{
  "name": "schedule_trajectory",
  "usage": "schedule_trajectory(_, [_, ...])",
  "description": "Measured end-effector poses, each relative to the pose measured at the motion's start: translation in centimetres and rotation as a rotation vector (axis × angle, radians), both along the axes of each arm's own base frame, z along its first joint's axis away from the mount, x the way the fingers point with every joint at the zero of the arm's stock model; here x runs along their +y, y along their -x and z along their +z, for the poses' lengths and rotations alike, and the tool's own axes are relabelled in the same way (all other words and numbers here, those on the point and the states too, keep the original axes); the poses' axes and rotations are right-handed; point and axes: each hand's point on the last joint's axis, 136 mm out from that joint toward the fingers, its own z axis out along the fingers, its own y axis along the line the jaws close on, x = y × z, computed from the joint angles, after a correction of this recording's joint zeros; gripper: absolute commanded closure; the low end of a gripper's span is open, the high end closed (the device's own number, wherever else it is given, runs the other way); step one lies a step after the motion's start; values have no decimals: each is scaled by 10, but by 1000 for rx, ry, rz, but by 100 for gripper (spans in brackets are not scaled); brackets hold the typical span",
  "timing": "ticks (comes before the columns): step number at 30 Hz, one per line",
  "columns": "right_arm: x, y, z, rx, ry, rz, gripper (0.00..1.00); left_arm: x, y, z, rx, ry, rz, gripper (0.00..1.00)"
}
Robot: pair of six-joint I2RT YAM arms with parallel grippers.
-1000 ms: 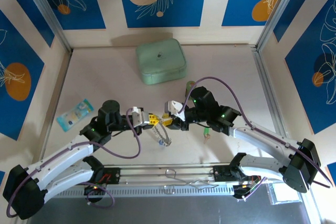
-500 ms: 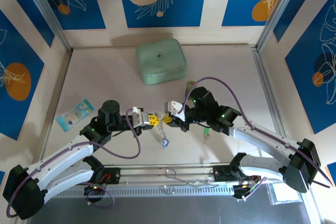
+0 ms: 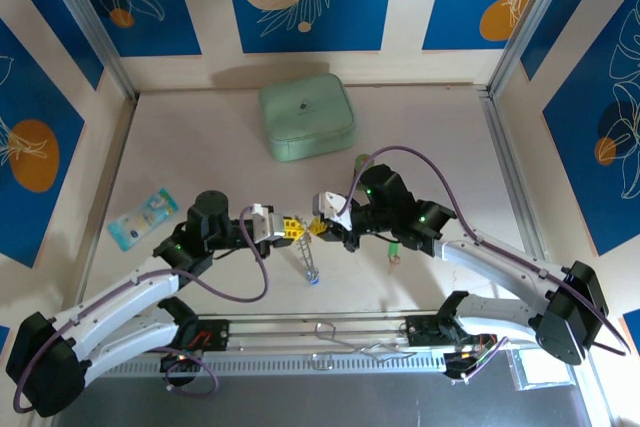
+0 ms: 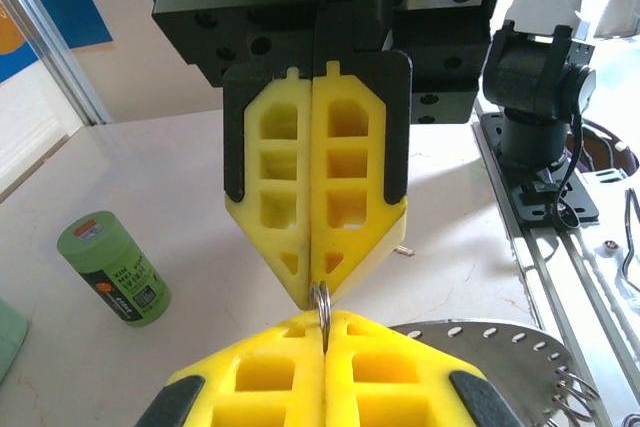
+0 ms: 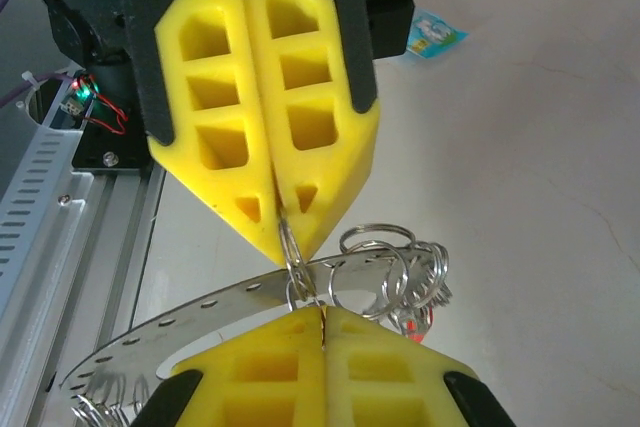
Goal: Put the keys on the keyring
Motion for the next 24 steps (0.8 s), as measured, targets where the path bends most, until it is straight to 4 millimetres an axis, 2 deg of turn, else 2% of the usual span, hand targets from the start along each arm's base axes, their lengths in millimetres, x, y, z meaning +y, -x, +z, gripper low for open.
schedule_trajectory(7, [-2,-3,2,7,-24,-10,76,-2,-1,4,5,43,-2,100])
schedule_trajectory(9, [-5,-1,4,3,-40,-11,74,-2,-1,5,2,51,-2,100])
schedule_trajectory(16, [-4,4,17,-20,-97,22,73,-3,-1,8,2,70,-3,100])
schedule_trajectory(24, [-1,2,18,-19,-109,27,75,-4,0,11,-3,83,-9,100])
